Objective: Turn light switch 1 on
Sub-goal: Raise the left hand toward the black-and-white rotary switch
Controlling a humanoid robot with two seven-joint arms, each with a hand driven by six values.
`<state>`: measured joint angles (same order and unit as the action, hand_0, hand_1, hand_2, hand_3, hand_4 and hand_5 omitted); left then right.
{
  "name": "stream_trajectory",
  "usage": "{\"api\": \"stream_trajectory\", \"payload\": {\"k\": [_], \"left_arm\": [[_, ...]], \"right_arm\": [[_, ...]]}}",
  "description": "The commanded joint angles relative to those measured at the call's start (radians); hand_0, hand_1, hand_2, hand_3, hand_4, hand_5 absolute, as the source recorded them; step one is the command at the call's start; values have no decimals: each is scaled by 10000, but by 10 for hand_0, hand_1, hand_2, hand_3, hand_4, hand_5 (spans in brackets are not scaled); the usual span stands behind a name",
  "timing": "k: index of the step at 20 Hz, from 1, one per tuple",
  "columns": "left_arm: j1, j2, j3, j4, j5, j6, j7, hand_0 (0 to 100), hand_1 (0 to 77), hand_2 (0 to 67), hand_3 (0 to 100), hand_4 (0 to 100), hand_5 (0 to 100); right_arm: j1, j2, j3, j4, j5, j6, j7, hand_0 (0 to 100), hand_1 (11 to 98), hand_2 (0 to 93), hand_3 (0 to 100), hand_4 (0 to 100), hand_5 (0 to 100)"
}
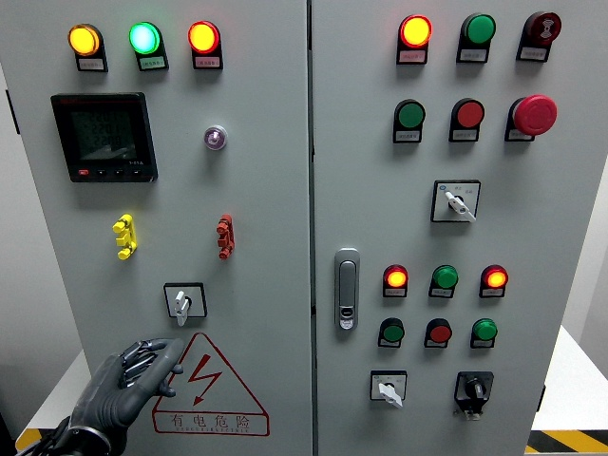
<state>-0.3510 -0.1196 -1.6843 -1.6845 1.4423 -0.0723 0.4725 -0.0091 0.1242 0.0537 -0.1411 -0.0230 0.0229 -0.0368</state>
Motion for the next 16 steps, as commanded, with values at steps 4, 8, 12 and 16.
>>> {"api": "stream_trajectory", "payload": {"k": [4, 8, 12, 16], "left_arm": [[-355, 0, 31, 33, 671, 646, 0, 0, 572, 396, 707, 890, 595], [-539, 0, 31, 48, 1116, 921, 15, 0, 582, 410, 718, 900, 602], [-800, 0, 46, 63, 1132, 1168, 444, 0, 589, 423, 735, 909, 604], [-861, -16, 92, 78, 1117, 1183, 490, 0, 596, 431, 745, 920, 610]], "right_arm": [[-1, 1, 0, 0, 0, 2, 0, 0, 195, 0, 199, 195, 104], [-1, -15, 0, 0, 0, 1, 0, 0, 196, 0, 199, 195, 104], [-1, 0, 0, 0, 0, -14, 0, 0, 200, 0, 199, 195, 105], [-1, 0, 0, 0, 0, 2, 0, 0, 201, 0, 199, 195, 105]]}}
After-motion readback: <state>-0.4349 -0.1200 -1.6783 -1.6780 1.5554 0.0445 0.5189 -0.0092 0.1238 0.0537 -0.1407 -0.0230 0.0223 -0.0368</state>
